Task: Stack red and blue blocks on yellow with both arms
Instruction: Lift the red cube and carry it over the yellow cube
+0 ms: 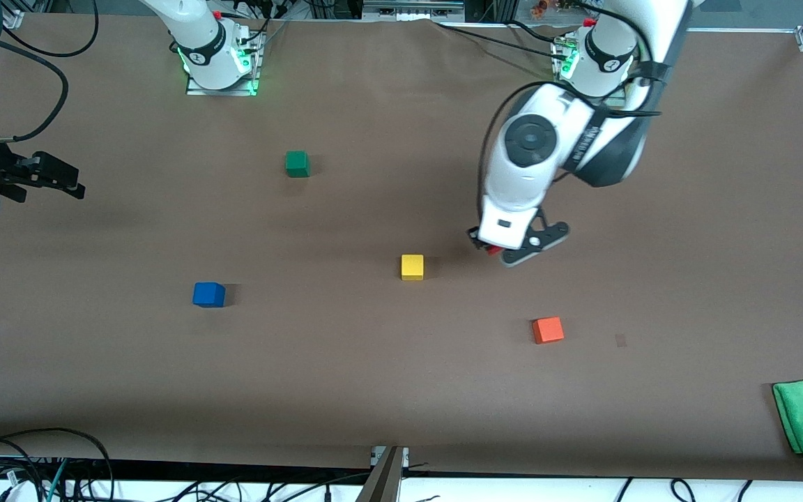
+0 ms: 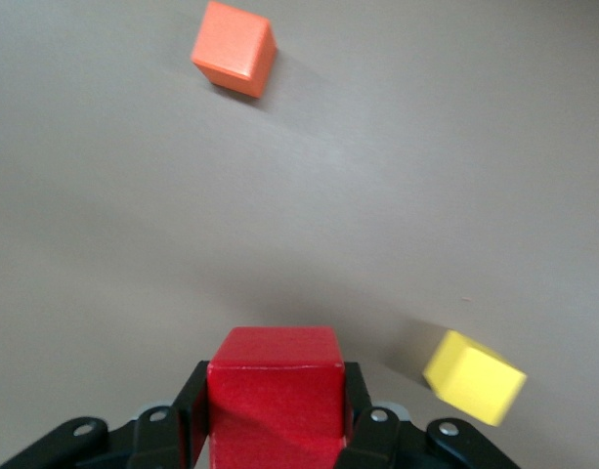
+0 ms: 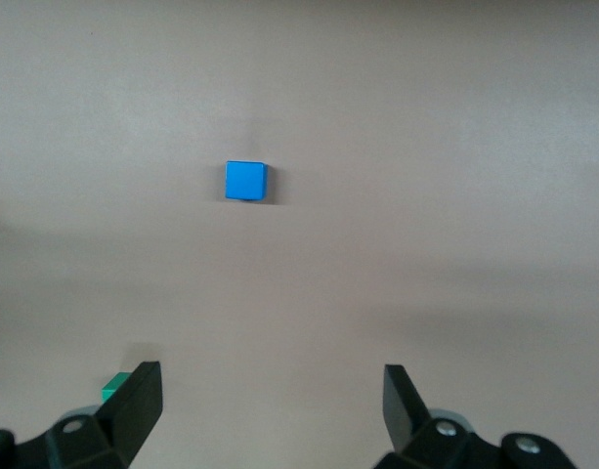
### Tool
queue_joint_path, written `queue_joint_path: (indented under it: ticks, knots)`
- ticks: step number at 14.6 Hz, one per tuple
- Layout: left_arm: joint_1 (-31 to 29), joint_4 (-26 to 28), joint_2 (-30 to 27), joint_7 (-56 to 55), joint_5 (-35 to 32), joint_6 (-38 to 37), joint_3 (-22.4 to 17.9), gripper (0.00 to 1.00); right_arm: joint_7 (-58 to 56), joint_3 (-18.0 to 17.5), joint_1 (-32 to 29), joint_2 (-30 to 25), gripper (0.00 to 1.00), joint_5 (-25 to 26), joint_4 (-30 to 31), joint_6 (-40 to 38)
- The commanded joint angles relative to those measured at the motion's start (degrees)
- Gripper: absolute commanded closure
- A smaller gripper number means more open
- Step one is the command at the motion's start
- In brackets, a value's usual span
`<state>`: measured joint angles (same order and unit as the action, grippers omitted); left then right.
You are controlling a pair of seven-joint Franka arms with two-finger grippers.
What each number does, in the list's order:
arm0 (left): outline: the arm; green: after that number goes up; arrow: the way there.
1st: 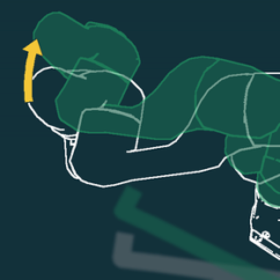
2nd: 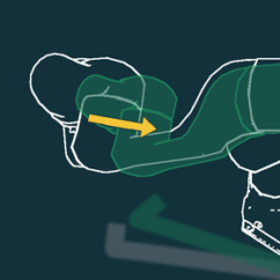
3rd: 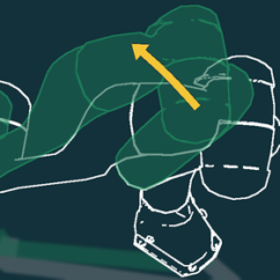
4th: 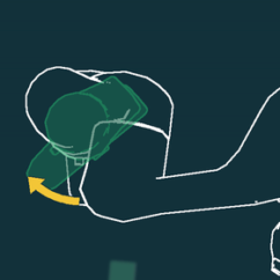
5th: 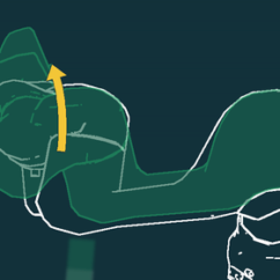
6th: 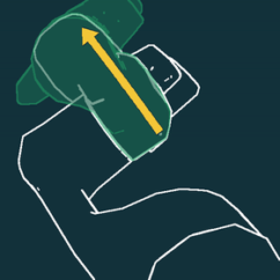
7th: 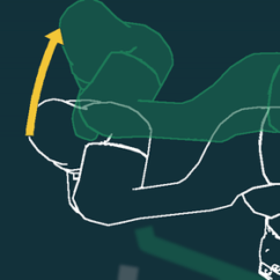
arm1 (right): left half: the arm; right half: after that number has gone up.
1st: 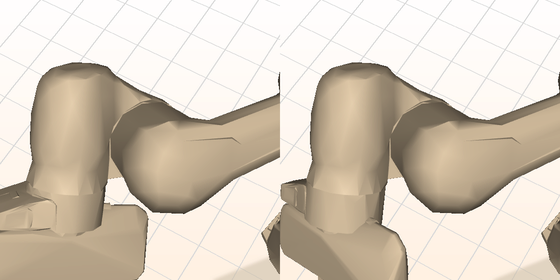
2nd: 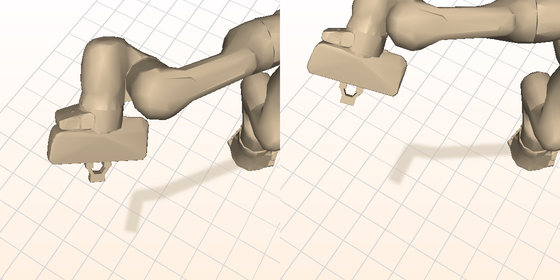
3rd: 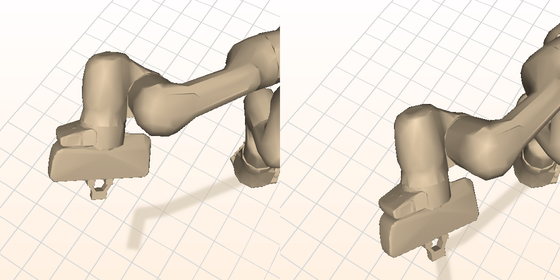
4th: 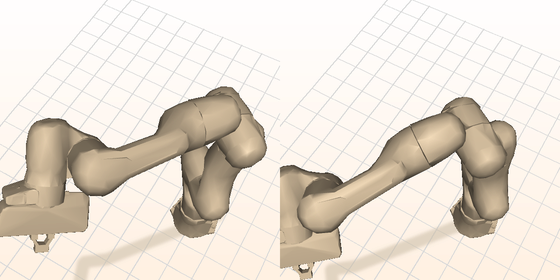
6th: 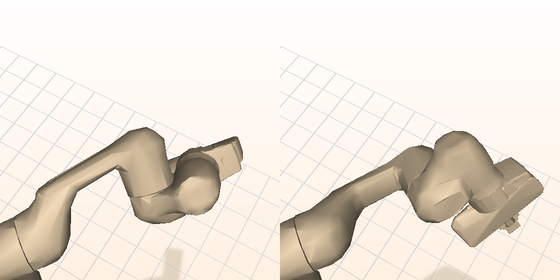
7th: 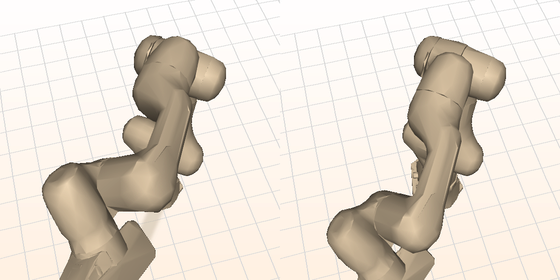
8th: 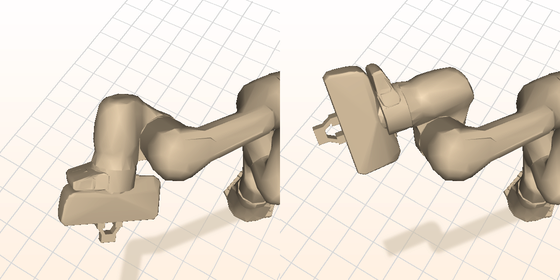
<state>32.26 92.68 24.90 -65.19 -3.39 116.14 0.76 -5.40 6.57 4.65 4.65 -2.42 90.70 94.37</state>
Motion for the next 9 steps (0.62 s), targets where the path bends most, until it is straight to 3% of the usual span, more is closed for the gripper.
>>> queue_joint_path:
  ticks: [1,9]
  knots:
    - [3.15,-11.62,7.16,-6.86,-1.01,-4.16,-0.85,1.0,-0.75,0.02,-0.16,-0.79,0.0,-0.13,0.35,-0.59]
    - [7.82,-21.13,17.63,-26.11,-1.36,0.04,-1.02,1.0,-0.75,0.02,-0.16,-0.79,0.0,0.14,0.35,-0.5]
